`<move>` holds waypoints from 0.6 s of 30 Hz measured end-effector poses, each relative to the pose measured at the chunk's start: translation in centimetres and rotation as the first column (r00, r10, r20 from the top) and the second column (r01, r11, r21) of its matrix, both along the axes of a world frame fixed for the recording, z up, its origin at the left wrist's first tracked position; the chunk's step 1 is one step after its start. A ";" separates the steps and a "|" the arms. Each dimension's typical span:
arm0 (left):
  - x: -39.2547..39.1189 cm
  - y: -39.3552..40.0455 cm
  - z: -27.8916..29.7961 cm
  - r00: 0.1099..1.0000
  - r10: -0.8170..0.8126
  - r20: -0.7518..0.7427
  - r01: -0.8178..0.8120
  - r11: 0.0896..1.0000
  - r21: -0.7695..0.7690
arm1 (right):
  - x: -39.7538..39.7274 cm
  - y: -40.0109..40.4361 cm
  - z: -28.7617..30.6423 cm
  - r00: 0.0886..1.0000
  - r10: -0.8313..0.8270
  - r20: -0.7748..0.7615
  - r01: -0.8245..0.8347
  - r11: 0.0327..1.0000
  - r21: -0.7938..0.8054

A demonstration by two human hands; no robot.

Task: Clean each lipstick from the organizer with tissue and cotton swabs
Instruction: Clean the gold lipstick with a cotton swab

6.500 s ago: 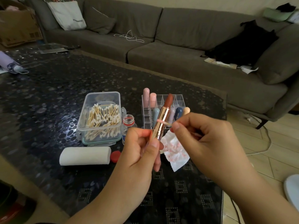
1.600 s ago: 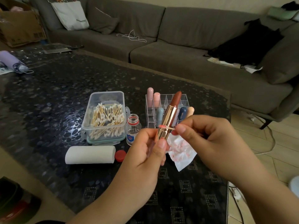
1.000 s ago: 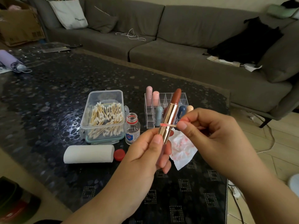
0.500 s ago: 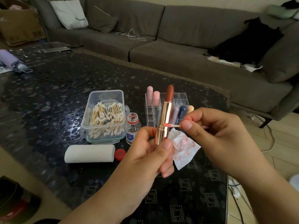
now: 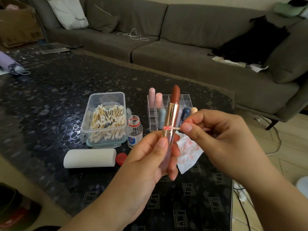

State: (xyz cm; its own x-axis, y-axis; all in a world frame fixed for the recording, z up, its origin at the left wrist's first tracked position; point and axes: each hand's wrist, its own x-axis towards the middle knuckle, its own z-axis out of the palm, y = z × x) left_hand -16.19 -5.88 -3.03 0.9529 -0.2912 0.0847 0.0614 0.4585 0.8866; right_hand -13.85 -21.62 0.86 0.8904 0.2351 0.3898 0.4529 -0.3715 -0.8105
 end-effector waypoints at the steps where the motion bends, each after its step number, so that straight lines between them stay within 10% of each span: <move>1: 0.0 0.0 0.0 1.000 0.000 -0.005 0.000 1.000 -0.011 | 0.0 -0.1 0.1 1.000 -0.006 -0.009 0.006 1.000 0.009; 18: -0.1 0.5 0.3 0.993 -0.095 -0.075 0.082 0.984 -0.159 | 0.2 -0.6 0.9 0.993 0.070 -0.092 -0.059 0.992 0.110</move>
State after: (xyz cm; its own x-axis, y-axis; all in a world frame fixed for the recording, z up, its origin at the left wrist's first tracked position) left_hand -16.25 -5.41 -2.73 0.9294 -0.3645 0.0578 0.1779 0.5798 0.7951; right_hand -13.68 -22.24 1.72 0.9090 0.2547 0.3298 0.3919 -0.2531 -0.8845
